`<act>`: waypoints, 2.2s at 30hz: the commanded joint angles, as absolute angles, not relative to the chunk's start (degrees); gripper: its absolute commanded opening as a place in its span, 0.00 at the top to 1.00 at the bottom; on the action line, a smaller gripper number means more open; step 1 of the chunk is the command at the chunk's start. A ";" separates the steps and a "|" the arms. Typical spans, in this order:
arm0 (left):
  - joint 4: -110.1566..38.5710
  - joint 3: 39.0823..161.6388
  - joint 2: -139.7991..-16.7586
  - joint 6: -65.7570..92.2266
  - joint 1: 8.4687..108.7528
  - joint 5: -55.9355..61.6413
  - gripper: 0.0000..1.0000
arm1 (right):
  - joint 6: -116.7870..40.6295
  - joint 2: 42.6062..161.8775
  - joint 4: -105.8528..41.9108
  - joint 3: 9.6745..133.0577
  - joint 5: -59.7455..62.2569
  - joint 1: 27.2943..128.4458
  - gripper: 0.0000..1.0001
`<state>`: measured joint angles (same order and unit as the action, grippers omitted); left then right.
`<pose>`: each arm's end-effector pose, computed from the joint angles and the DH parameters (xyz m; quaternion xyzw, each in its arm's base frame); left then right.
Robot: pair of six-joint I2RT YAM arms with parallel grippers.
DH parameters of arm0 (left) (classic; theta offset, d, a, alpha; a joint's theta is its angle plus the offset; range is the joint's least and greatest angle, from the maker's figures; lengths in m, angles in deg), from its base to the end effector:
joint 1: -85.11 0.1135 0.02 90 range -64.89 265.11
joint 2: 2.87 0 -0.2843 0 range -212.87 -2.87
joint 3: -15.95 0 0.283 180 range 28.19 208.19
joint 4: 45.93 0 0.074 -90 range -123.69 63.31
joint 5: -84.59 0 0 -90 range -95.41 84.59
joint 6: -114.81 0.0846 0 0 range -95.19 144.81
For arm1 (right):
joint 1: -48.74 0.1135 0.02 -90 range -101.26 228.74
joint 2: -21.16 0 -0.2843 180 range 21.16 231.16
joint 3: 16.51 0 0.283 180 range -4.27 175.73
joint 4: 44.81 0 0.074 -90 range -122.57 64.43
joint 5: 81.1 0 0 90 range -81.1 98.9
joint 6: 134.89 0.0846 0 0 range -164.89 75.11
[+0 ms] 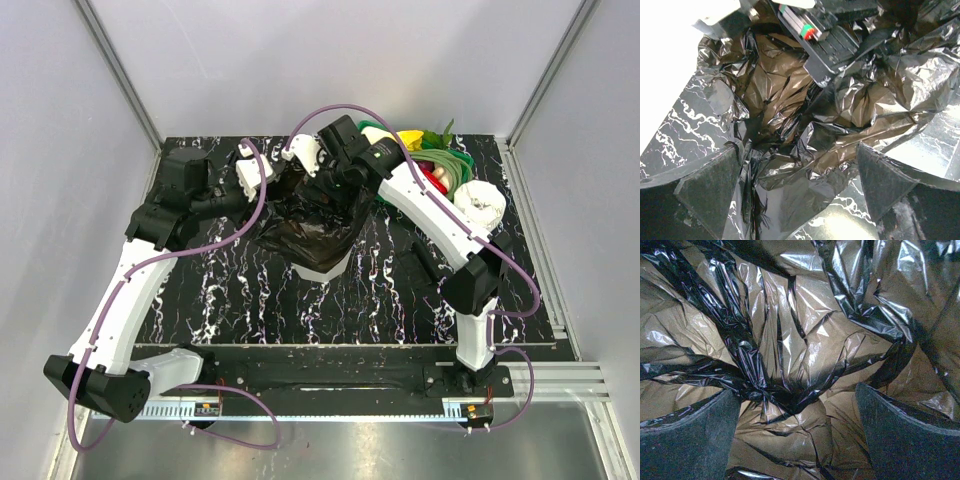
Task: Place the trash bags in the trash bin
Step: Place the trash bag in the trash bin.
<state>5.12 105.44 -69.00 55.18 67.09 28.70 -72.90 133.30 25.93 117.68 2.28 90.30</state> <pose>0.2633 -0.1355 0.4188 0.4737 0.6841 -0.1963 0.5187 0.3630 0.3349 0.3644 -0.5497 0.7556 0.0952 0.3433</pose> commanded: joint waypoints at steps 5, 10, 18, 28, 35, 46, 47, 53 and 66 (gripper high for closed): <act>5.77 107.46 -68.53 56.29 66.65 33.08 0.01 | -73.37 133.04 27.29 121.24 5.90 90.05 0.00; 1.83 109.22 -69.14 50.23 66.57 36.69 0.01 | -73.02 133.57 26.85 122.03 6.61 90.14 0.00; -5.29 108.97 -70.99 43.36 63.94 33.01 0.01 | -72.76 135.85 27.11 126.77 7.93 90.05 0.00; -5.13 103.78 -70.81 47.48 61.64 25.53 0.01 | -73.02 136.56 27.64 132.22 10.13 90.05 0.00; -0.56 103.42 -70.90 52.23 61.03 27.28 0.01 | -73.02 134.81 28.16 132.14 9.52 89.79 0.00; 5.77 104.75 -71.25 59.09 60.67 32.03 0.02 | -66.96 134.45 30.01 134.77 -6.82 83.82 0.00; 5.77 104.92 -71.34 59.18 60.50 32.03 0.02 | -66.69 134.54 30.19 135.21 -8.23 83.55 0.00; 6.12 107.90 -72.57 58.39 60.59 32.65 0.02 | -66.07 134.01 30.89 137.93 -14.21 83.20 0.00; 7.36 113.26 -74.15 56.90 60.59 32.30 0.01 | -63.61 131.73 30.71 141.01 -20.11 81.53 0.00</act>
<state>7.46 108.70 -73.63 57.74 60.77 30.84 -65.03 135.70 31.22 137.20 -18.98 82.39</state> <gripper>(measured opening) 0.988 0.993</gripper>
